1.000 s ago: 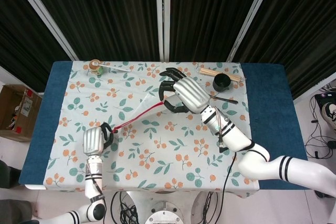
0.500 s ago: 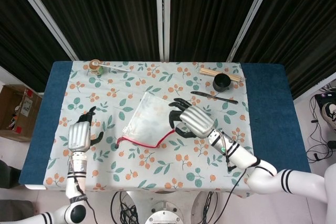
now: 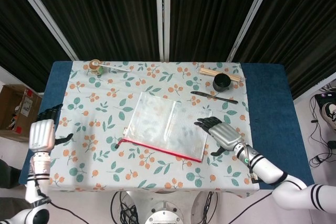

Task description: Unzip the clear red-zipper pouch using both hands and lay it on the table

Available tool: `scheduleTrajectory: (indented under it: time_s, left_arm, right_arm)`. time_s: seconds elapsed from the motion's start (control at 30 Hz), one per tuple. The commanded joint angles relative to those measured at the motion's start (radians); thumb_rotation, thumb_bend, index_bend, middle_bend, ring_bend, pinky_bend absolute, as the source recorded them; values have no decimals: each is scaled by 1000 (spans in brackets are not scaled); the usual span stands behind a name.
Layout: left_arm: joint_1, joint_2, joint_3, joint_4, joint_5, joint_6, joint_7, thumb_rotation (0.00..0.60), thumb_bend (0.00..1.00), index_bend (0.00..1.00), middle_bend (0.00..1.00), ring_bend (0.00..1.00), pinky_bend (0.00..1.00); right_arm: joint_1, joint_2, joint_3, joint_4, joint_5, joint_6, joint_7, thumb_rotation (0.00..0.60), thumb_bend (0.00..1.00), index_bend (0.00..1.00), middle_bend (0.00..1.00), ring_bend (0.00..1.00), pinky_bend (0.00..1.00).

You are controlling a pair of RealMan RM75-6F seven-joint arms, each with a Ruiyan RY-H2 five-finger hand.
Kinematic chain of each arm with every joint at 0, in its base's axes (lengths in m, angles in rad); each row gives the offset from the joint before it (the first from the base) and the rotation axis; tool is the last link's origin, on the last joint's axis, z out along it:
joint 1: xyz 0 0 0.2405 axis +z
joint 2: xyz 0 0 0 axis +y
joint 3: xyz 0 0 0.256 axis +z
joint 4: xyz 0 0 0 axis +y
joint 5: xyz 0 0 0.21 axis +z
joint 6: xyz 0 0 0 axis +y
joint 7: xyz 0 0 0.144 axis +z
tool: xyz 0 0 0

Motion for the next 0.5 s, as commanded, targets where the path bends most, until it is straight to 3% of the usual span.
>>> scheduleTrajectory:
  time_s: [0.03,0.13,0.27,0.5]
  left_arm:
    - [66,79,62,72,58,23,-107,600,101,165,180,158,205]
    - [113,124,101,89,83,51,-161,600,103,171,180,158,205]
    - [181,157,141,82,103,121,-182,600,103,171,180,158,204]
    - [270,165,204,19,167,239,-143,600,103,175,180,158,204]
  right_arm:
    - [-198,89,-6,-59,11,337,-46,600,67,0,18,0,0]
    - [-306,102,-12,-46,-11,501,-50,600,158,0,65,0,0]
    - [-439,114,-39,-23,-73,661,27,600,176,0,87,0,0]
    - [-586,97,-72,58,-144,791,141,600,176,0,88,0,0]
